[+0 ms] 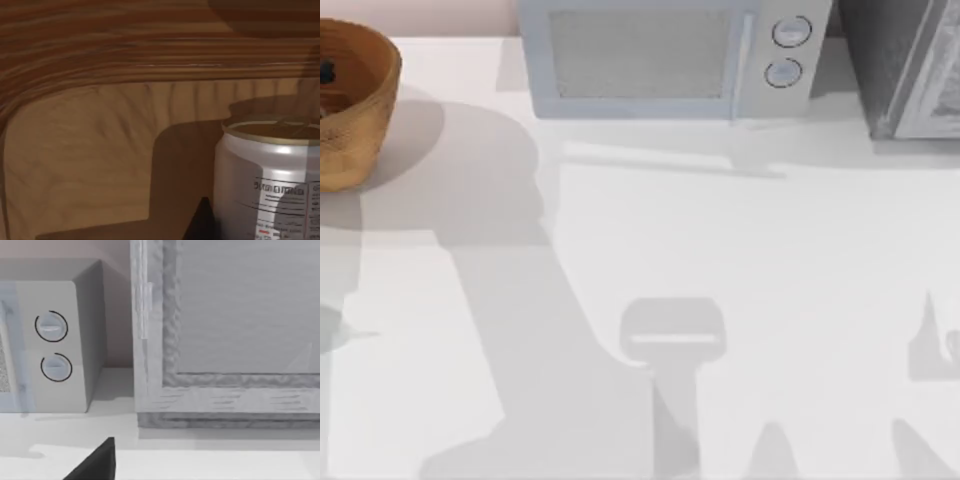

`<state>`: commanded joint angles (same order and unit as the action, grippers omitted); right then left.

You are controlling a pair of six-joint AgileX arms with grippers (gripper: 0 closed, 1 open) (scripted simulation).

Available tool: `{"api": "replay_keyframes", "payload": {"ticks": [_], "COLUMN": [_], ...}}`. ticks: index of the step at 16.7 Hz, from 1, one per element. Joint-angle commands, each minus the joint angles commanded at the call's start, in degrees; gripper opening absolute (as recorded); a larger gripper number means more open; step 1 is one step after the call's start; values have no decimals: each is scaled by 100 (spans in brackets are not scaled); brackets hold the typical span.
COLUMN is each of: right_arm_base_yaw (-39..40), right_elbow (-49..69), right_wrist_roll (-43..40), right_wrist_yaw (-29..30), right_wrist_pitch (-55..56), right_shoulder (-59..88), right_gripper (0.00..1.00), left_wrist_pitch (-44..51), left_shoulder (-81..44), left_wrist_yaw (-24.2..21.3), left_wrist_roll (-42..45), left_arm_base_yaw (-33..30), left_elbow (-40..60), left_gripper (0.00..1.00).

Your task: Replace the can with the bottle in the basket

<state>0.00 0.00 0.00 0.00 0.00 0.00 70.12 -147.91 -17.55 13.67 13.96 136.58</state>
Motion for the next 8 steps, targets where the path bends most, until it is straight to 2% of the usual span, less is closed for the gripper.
{"api": "replay_keyframes", "payload": {"ticks": [4, 8], "right_arm_base_yaw": [0, 0], "right_elbow": [0, 0], "right_wrist_roll": [0, 0], "right_wrist_yaw": [0, 0], "right_wrist_pitch": [0, 0], "right_shoulder": [0, 0], "right_gripper": [100, 100], "left_wrist_pitch": [-216, -866], "left_shoulder": [576, 2122], "left_wrist_yaw": [177, 554], "left_wrist_roll": [-123, -299], "left_arm_base_yaw": [-8, -130], "left_elbow": [-570, -1990], "left_gripper": [0, 0]}}
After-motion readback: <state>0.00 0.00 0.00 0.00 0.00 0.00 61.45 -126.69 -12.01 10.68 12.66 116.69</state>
